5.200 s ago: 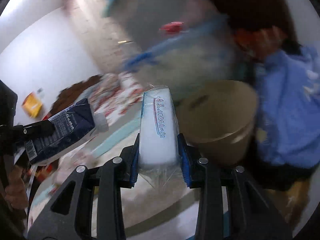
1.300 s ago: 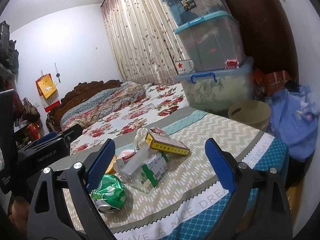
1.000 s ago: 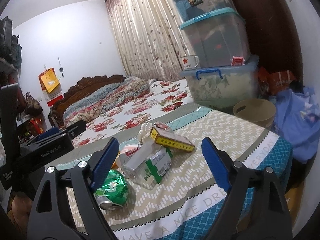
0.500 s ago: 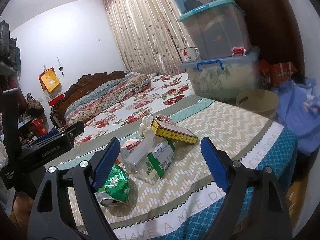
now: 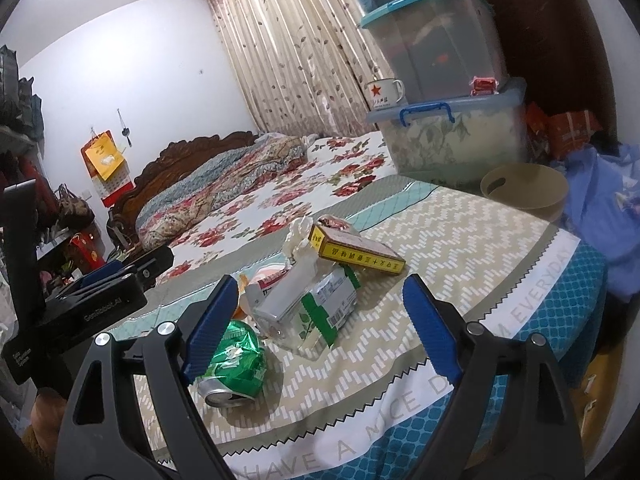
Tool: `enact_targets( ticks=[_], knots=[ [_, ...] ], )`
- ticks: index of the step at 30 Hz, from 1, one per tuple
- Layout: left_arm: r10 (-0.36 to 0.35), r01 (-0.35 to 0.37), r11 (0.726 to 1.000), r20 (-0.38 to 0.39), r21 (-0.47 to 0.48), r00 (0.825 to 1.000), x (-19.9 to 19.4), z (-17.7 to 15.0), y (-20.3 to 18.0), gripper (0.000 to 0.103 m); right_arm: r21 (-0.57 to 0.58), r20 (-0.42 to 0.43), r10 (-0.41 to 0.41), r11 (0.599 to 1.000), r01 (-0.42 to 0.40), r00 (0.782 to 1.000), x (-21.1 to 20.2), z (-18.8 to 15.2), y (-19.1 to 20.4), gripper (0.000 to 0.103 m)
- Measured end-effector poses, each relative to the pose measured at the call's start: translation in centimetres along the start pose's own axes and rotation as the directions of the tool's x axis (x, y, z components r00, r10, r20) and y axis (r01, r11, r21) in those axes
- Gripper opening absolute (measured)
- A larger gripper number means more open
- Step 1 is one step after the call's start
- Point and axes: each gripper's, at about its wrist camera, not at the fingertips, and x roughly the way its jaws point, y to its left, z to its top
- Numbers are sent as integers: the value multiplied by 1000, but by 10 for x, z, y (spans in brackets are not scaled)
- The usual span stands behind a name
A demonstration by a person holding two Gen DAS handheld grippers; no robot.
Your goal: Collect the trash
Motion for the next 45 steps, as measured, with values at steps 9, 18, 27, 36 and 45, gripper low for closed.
enact_targets(
  ticks=[9, 18, 27, 36, 45],
  knots=[
    [4, -4, 1000, -7, -7, 1000, 3, -3, 4, 94, 4, -9, 5, 1000, -5, 1000, 3, -1, 0, 84],
    [0, 0, 1000, -21, -10, 1000, 4, -8, 6, 94, 9, -20, 5, 1000, -5, 1000, 5, -3, 2, 84],
    [-6, 5, 1000, -21, -9, 1000, 4, -12, 4, 94, 19, -35, 10, 1000, -9, 999, 8, -5, 1, 84],
    [0, -1, 999, -40, -39, 999, 7, -19, 19, 94, 14, -43, 9, 1000, -9, 999, 10, -7, 3, 86],
    [42, -54, 990, -96, -127, 995, 14, -31, 69, 93, -35, -80, 30, 999, -33, 996, 21, -16, 9, 81]
  ],
)
